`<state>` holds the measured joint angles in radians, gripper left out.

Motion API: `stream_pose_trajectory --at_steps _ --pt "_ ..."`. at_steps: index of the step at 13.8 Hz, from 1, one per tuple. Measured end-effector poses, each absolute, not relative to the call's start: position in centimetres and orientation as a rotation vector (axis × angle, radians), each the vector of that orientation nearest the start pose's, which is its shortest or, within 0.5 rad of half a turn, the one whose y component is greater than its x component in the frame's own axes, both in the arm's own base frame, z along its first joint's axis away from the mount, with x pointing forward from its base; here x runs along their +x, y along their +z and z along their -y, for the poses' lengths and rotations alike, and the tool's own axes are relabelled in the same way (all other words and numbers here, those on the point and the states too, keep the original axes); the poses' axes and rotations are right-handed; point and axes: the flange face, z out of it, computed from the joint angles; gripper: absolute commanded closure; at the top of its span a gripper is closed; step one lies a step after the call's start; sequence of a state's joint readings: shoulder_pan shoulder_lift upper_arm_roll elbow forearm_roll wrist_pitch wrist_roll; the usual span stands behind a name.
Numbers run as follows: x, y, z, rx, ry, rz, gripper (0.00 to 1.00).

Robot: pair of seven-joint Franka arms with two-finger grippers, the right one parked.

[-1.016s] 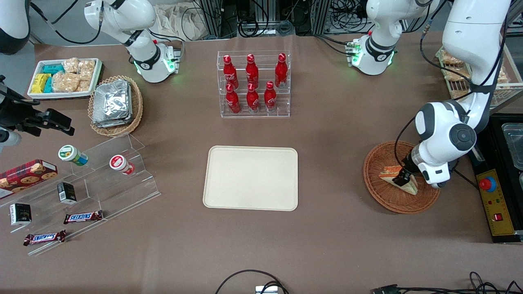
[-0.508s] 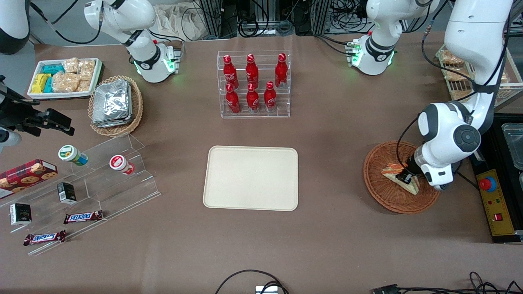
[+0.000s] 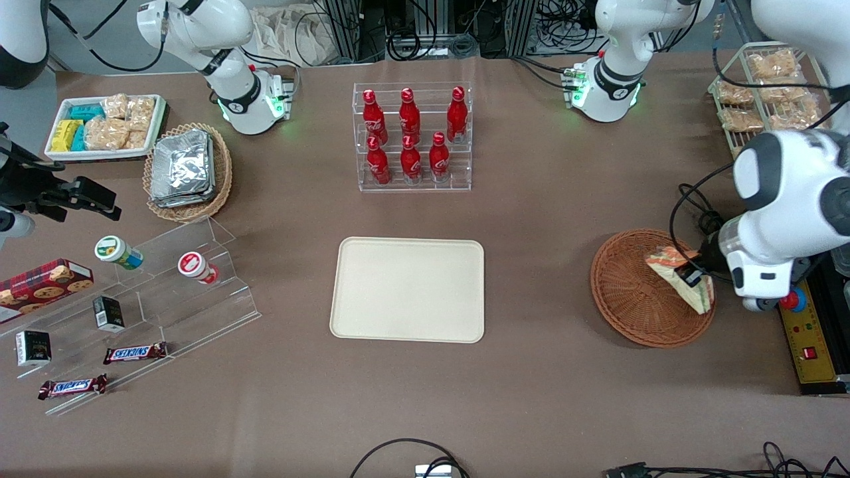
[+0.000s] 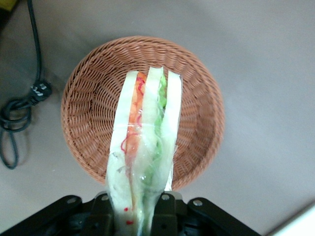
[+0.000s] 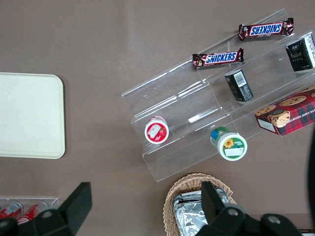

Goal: Place sandwich from basket to tray
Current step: 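Lift the sandwich out of the basket and carry it toward the tray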

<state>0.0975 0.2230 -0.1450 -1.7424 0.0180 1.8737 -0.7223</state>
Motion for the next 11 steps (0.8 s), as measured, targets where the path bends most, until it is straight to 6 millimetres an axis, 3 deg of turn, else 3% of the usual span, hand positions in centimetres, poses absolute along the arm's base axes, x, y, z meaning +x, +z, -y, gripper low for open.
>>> stream_pose_trajectory --at_steps 2,4,5,8,11 --pt "62.0 48.3 4.9 -3.007 0.097 0.877 1.0" --pt "61.9 50.4 9.2 -3.024 0.064 0.722 1.0" --pt "61.6 50.7 12.3 -3.036 0.057 0.641 1.0" --pt "59.9 49.0 22.7 -3.073 0.087 0.379 1.0" --pt "58.1 44.3 31.6 -3.07 0.167 0.239 1.0"
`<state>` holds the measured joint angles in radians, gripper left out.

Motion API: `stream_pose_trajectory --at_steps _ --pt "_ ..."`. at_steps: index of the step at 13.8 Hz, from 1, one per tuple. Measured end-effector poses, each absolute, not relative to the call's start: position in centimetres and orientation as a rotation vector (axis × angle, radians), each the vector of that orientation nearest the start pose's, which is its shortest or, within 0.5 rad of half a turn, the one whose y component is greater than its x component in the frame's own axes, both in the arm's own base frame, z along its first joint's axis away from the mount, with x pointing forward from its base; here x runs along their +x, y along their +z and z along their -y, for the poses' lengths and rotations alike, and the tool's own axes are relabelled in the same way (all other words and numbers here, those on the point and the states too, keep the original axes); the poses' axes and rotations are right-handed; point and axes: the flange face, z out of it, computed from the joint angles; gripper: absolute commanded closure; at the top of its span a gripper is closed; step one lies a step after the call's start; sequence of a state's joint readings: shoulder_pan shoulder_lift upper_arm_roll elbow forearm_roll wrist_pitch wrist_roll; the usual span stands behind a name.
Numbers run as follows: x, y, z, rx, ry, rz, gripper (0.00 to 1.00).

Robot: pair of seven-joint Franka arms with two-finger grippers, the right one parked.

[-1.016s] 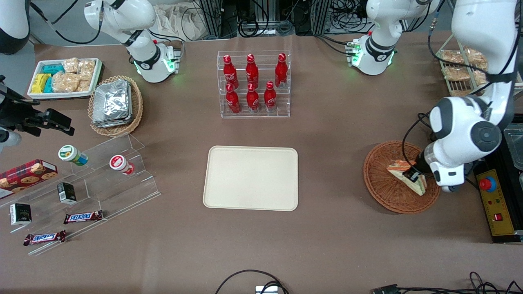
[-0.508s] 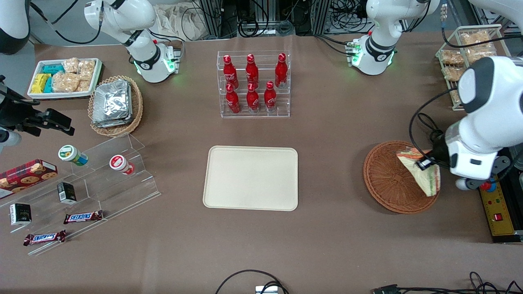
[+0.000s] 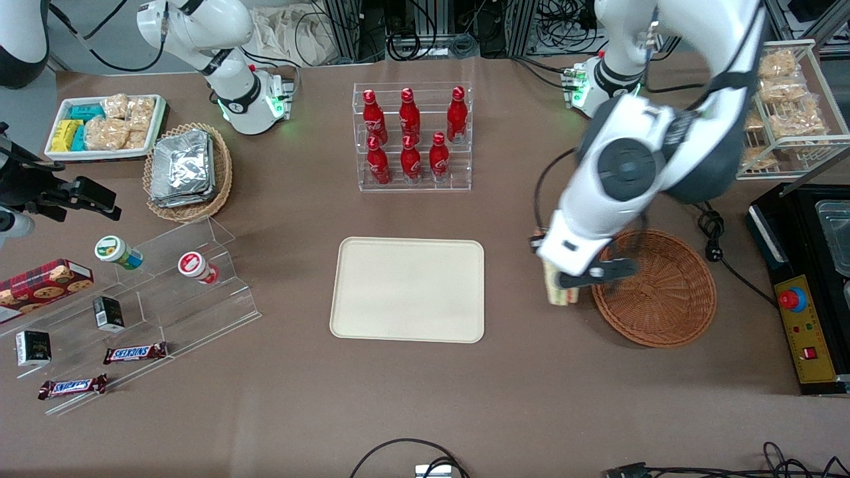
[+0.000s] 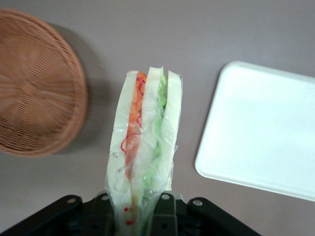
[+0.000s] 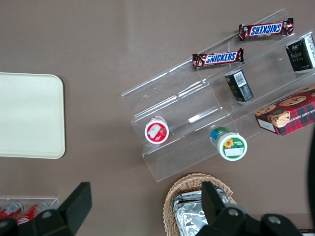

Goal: Place sandwich from basket to tray
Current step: 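Lift the sandwich out of the basket and carry it toward the tray, then lower the sandwich onto the beige tray and open the left gripper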

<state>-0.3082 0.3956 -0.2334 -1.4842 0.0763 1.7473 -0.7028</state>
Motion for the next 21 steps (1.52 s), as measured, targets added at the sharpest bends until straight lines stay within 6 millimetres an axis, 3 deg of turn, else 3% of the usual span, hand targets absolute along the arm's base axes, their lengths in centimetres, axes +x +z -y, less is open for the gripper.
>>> stream_pose_trajectory --at_steps 2,4,7,12,16,17,18,19,21 --pt "57.9 40.7 35.5 -3.079 0.183 0.217 1.0" --pt "58.2 37.5 37.7 -3.104 0.172 0.198 1.0" --pt "58.9 33.4 39.3 -3.149 0.158 0.184 1.0" --pt "57.4 26.9 43.2 -3.19 0.179 0.109 1.0" --pt "56.6 23.5 44.5 -3.197 0.193 0.074 1.0" --pt "56.6 23.1 44.6 -3.199 0.193 0.072 0.6" --pt "56.6 22.9 44.6 -3.198 0.194 0.071 0.34" --pt "56.6 23.0 44.6 -3.198 0.193 0.071 0.15" --pt "56.9 23.4 44.6 -3.204 0.181 0.074 0.13"
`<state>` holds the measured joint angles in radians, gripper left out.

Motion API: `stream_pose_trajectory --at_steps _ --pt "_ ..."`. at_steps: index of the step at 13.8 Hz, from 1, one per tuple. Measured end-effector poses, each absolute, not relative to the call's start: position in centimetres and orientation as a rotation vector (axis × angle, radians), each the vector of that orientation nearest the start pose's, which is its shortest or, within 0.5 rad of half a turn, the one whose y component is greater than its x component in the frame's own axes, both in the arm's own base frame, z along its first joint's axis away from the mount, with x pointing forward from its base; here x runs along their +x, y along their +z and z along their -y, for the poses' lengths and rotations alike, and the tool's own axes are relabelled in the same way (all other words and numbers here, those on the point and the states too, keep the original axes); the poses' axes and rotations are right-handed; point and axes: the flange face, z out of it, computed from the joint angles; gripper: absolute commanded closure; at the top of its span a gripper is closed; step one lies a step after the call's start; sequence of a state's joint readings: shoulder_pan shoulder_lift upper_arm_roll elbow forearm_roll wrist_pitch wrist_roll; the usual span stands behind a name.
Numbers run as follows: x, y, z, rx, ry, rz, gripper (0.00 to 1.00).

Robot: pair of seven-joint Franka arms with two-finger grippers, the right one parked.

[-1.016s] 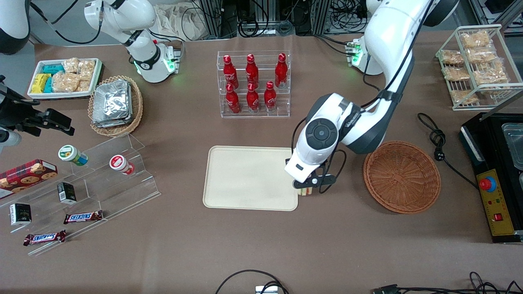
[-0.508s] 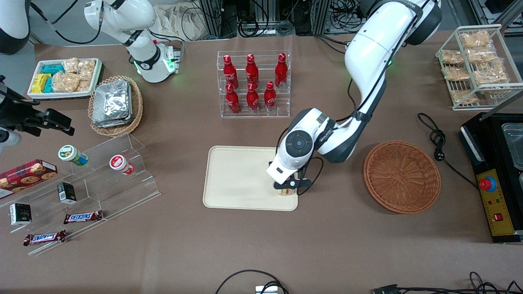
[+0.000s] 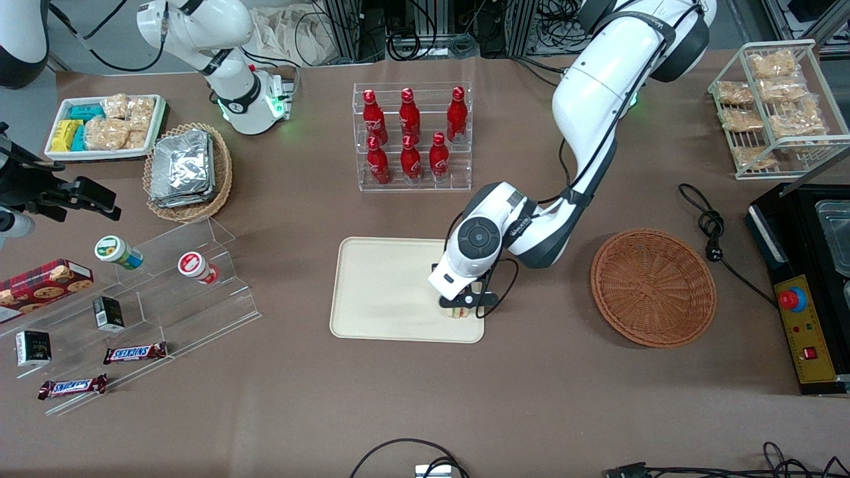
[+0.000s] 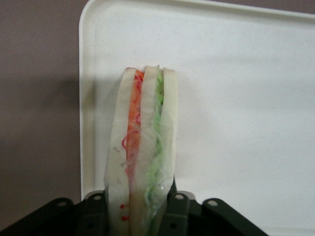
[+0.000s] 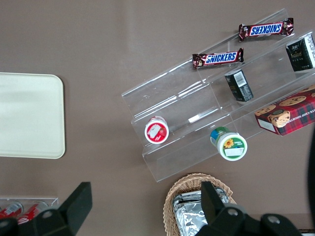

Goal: Place sandwich from basket to tray

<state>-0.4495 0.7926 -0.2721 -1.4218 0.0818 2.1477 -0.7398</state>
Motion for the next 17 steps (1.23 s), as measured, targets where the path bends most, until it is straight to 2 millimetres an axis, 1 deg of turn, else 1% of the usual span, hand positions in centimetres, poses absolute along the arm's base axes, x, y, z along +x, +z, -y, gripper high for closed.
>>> stream_pose_trajectory --at_steps 2,4,6,7,8,9,10,11,12,13,15,17 --pt "57.5 24.7 44.5 -3.216 0.154 0.084 0.13" --pt "57.9 27.4 44.2 -3.212 0.141 0.086 0.13" --pt "57.7 32.0 43.4 -3.183 0.148 0.085 0.12" --pt "57.7 34.7 42.3 -3.163 0.153 0.099 0.12" --pt "58.0 37.7 40.6 -3.145 0.153 0.127 0.12" --pt "58.3 40.7 38.4 -3.128 0.151 0.162 0.12" --pt "58.4 43.3 36.3 -3.118 0.142 0.187 0.12" --pt "58.2 45.3 34.4 -3.109 0.129 0.209 0.12" --pt "57.8 46.6 32.6 -3.098 0.121 0.219 0.12" --pt "57.1 47.2 31.0 -3.087 0.12 0.205 0.12" --pt "56.0 47.6 27.8 -3.067 0.133 0.154 0.11" --pt "56.3 48.1 23.7 -3.063 0.143 0.074 0.1"
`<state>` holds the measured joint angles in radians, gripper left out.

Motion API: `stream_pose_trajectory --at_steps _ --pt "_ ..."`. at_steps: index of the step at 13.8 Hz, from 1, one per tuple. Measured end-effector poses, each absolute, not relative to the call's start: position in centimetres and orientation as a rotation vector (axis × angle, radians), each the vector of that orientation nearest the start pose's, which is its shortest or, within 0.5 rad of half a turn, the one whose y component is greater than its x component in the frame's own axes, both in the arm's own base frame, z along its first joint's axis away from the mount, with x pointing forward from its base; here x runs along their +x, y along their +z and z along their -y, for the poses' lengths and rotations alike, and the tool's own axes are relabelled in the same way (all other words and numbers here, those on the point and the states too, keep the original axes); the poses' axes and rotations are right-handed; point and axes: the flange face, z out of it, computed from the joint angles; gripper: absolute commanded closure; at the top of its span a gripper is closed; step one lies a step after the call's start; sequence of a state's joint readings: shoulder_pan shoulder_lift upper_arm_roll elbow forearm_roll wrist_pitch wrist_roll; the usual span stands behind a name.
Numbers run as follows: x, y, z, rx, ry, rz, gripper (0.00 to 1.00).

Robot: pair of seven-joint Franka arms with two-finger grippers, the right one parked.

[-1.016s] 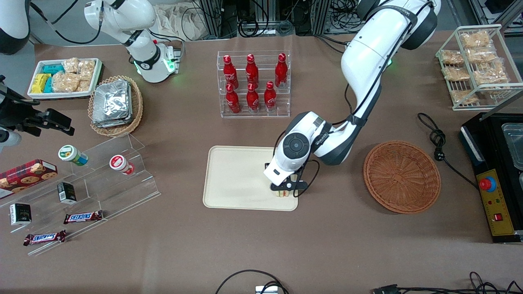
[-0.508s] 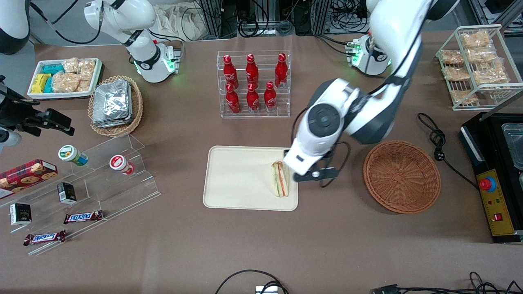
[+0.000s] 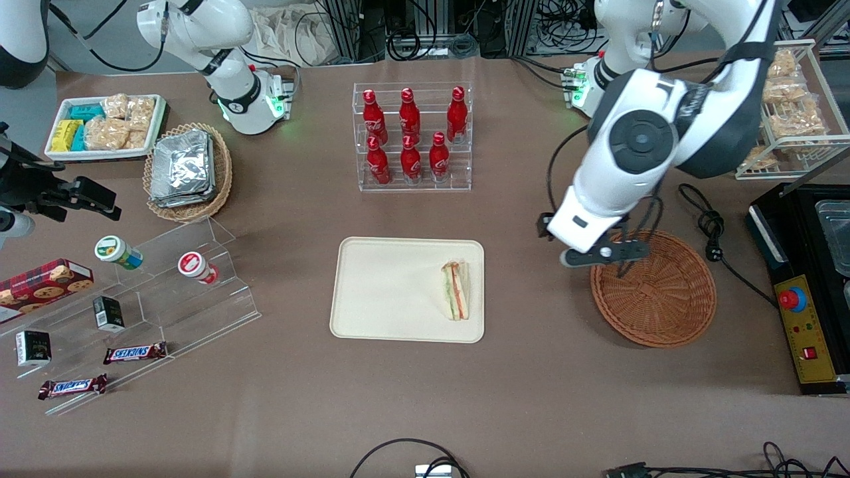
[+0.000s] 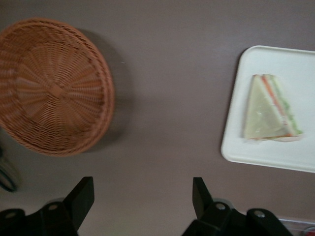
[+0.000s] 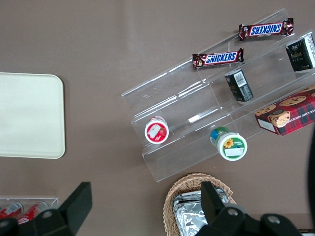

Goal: Place sandwich from basket to tray

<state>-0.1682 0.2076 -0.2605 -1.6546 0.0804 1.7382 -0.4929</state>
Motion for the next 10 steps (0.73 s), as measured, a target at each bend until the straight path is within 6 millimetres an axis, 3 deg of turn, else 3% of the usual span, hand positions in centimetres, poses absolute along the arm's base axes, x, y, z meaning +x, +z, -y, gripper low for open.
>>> stream_pose_trajectory --at_steps 4,10 --pt "58.0 49.0 16.6 -3.078 0.151 -0.006 0.1" --pt "59.0 49.5 11.2 -3.086 0.164 -0.097 0.1"
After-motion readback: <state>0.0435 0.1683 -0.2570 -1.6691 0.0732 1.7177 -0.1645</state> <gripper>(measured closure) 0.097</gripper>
